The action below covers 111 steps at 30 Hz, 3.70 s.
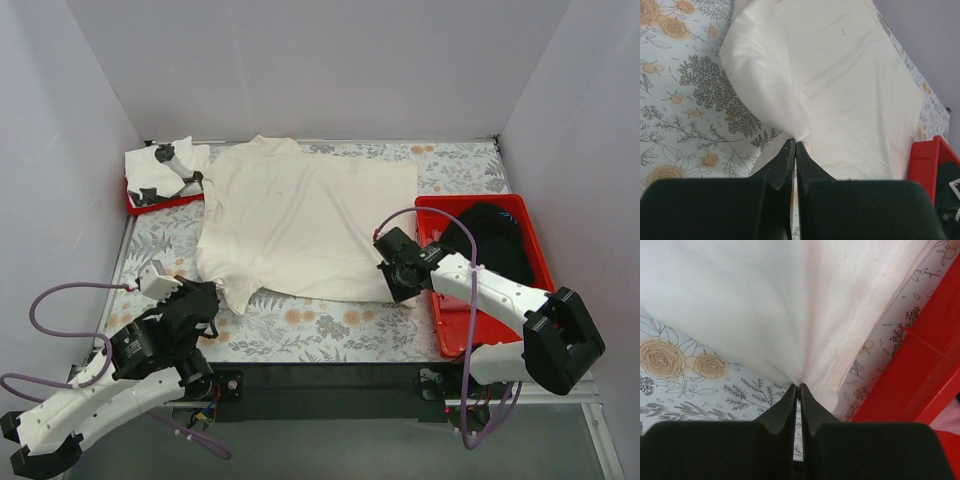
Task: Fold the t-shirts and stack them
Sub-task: Fold the tshirt
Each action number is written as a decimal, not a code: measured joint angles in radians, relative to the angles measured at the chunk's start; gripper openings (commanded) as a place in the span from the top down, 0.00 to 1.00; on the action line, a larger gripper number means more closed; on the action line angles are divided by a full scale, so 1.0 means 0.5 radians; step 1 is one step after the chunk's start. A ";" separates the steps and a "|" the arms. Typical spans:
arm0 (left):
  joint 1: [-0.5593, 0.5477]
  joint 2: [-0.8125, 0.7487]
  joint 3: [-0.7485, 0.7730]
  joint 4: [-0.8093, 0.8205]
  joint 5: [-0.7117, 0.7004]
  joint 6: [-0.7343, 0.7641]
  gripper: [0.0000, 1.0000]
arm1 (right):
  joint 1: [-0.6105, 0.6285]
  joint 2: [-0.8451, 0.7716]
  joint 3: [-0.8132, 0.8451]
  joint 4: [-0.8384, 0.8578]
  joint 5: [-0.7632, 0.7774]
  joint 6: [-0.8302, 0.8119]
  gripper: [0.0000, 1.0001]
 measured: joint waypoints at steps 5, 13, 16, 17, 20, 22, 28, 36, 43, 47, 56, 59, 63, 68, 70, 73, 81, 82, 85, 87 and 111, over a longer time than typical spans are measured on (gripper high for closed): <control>0.000 -0.033 0.008 0.001 0.080 -0.003 1.00 | 0.021 -0.016 0.017 -0.127 -0.050 0.000 0.99; 0.000 -0.119 -0.005 0.030 0.129 -0.008 1.00 | 0.040 0.015 0.046 -0.239 -0.089 -0.046 0.99; 0.000 -0.114 -0.030 0.118 0.119 0.008 1.00 | 0.038 0.131 0.158 -0.268 -0.085 -0.105 0.99; 0.000 -0.103 -0.040 0.156 0.110 0.027 1.00 | 0.034 0.181 0.203 -0.265 -0.082 -0.130 0.99; 0.000 -0.002 -0.044 0.272 0.084 0.095 1.00 | 0.014 0.309 0.326 -0.253 -0.081 -0.196 0.99; 0.000 0.102 -0.042 0.343 0.072 0.151 1.00 | -0.005 0.378 0.399 -0.227 -0.084 -0.243 0.99; 0.000 0.204 0.013 0.462 0.137 0.334 1.00 | -0.028 0.426 0.486 -0.195 -0.134 -0.323 0.99; 0.000 0.233 0.235 0.427 0.478 0.407 1.00 | 0.020 0.040 0.404 -0.211 -0.368 -0.345 0.99; 0.000 0.190 0.336 0.201 0.713 0.405 1.00 | 0.063 -0.066 0.348 -0.354 -0.438 -0.345 0.99; 0.000 0.145 0.513 0.058 0.770 0.405 1.00 | 0.120 -0.100 0.348 -0.446 -0.481 -0.347 0.99; 0.002 0.122 0.740 -0.191 0.919 0.430 1.00 | 0.243 -0.134 0.372 -0.577 -0.562 -0.369 0.99; 0.025 0.119 0.790 -0.271 0.956 0.442 1.00 | 0.269 -0.130 0.391 -0.611 -0.572 -0.378 0.99; 0.046 0.102 0.765 -0.298 0.983 0.444 1.00 | 0.278 -0.130 0.408 -0.636 -0.575 -0.385 0.99; 0.053 0.075 0.463 -0.146 0.977 0.444 1.00 | 0.278 -0.063 0.454 -0.626 -0.474 -0.388 0.99; 0.053 0.111 0.327 -0.073 0.963 0.444 1.00 | 0.265 0.006 0.472 -0.589 -0.421 -0.399 0.99; 0.053 0.221 0.205 0.047 0.906 0.443 1.00 | 0.202 0.126 0.483 -0.509 -0.381 -0.437 0.99; 0.053 0.575 0.153 0.303 0.613 0.484 1.00 | -0.045 0.446 0.511 -0.294 -0.343 -0.532 0.99; 0.053 0.603 0.153 0.317 0.576 0.493 1.00 | -0.074 0.470 0.511 -0.275 -0.342 -0.546 0.99; 0.063 0.668 0.152 0.422 0.475 0.565 1.00 | -0.153 0.495 0.511 -0.239 -0.345 -0.589 0.99; 0.100 0.702 0.152 0.535 0.454 0.658 1.00 | -0.203 0.495 0.519 -0.227 -0.351 -0.614 0.99; 1.225 1.698 0.425 1.529 1.215 1.460 1.00 | -0.505 0.735 0.791 -0.166 -0.389 -0.715 0.99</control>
